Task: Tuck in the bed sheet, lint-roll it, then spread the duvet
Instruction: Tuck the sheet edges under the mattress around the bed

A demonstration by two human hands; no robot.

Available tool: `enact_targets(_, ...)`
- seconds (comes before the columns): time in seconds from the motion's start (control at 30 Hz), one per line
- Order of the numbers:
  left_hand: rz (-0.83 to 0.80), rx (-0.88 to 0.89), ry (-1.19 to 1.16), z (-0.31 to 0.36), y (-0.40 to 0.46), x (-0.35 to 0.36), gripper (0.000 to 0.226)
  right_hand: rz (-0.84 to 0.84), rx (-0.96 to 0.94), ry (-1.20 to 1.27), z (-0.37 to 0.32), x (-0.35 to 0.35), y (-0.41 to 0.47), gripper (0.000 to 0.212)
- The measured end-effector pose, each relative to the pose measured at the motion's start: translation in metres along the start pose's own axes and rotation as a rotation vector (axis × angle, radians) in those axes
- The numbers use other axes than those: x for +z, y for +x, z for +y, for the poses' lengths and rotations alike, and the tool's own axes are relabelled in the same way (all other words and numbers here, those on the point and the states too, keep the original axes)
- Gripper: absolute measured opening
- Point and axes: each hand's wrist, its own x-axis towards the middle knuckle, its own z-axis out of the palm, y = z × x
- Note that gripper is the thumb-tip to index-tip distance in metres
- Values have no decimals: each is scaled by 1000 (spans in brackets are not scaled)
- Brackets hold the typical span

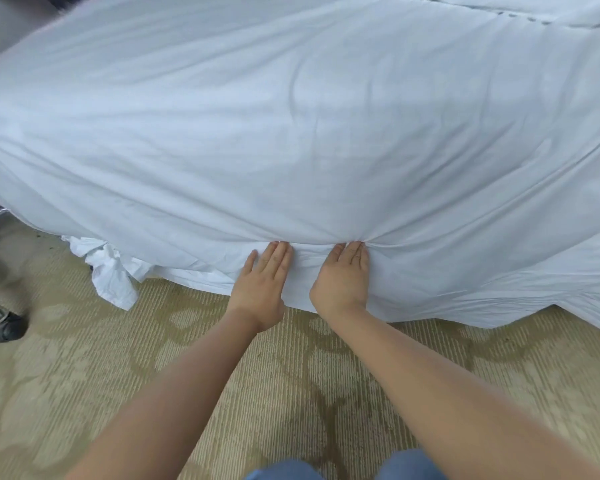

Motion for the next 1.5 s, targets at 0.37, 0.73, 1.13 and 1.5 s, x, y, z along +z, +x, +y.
enact_targets(0.37,-249,235,315,-43,5,-26,85,-134,5,86,-12,-13,6,68)
enact_targets(0.73,8,447,261,-69,9,-20,81,-106,208,329,-53,13,15,80)
enact_targets(1.13,158,305,-77,-44,-1,12,69,406,-150,247,-14,54,1,83)
enact_targets(1.5,158,123,-36,-34,25,23,72,297,-355,261,4,32,44,66)
